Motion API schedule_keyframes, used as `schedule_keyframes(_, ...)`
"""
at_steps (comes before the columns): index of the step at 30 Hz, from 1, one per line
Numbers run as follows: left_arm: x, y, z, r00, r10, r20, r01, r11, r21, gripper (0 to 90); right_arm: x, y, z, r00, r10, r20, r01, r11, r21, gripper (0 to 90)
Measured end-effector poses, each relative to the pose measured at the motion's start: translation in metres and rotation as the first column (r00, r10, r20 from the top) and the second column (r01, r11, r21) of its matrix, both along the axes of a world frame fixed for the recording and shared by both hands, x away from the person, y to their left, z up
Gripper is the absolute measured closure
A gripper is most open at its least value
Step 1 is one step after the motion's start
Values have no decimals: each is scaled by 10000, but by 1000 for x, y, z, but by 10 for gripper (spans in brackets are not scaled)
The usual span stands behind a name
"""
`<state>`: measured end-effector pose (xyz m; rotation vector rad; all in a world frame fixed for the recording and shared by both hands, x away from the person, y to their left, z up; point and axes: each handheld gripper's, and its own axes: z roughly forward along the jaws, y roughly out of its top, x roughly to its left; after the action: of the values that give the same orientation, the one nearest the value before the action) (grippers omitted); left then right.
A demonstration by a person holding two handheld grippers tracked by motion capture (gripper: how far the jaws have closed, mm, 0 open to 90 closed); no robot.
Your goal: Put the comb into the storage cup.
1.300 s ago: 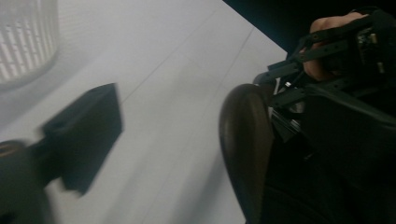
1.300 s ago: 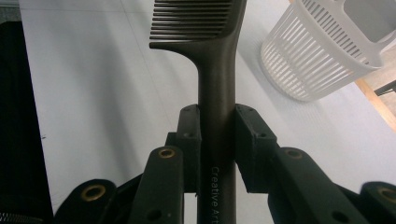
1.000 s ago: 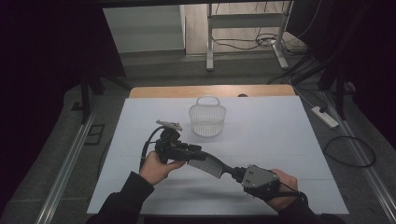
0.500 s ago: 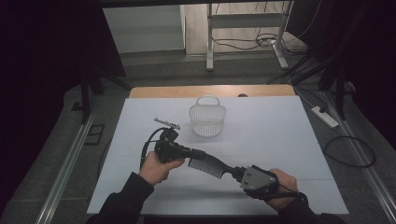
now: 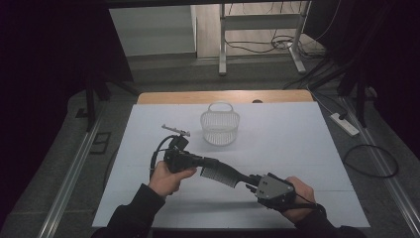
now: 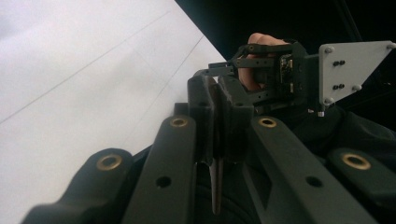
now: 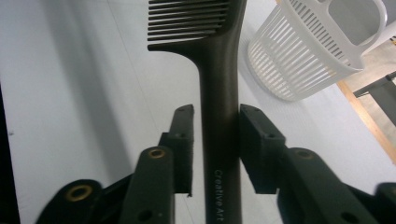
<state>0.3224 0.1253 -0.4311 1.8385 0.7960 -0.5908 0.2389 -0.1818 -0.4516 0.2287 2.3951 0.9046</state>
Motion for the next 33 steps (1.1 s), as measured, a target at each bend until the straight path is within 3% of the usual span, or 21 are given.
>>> schedule_keyframes(10,1,4,6,9987,204,477,-211,9997,132,843,4,0,0,9984,-392,-406,400,9990,192,471)
schedule_keyframes(19,2,12,14,9955,446,842,-476,9983,338,843,12,-9,1,9842,-1109,-1379,1190,9916,516,300)
schedule_keyframes(22,2,15,16,9936,555,980,-596,9974,396,843,14,-13,1,9762,-1355,-1692,1479,9870,633,280)
schedule_keyframes(26,3,19,19,9915,688,1104,-753,9956,555,842,19,-19,1,9545,-1597,-2517,1838,9801,752,226)
schedule_keyframes(33,7,21,20,9886,786,1285,-902,9921,873,842,25,-27,0,9317,-2106,-2958,2447,9660,830,155)
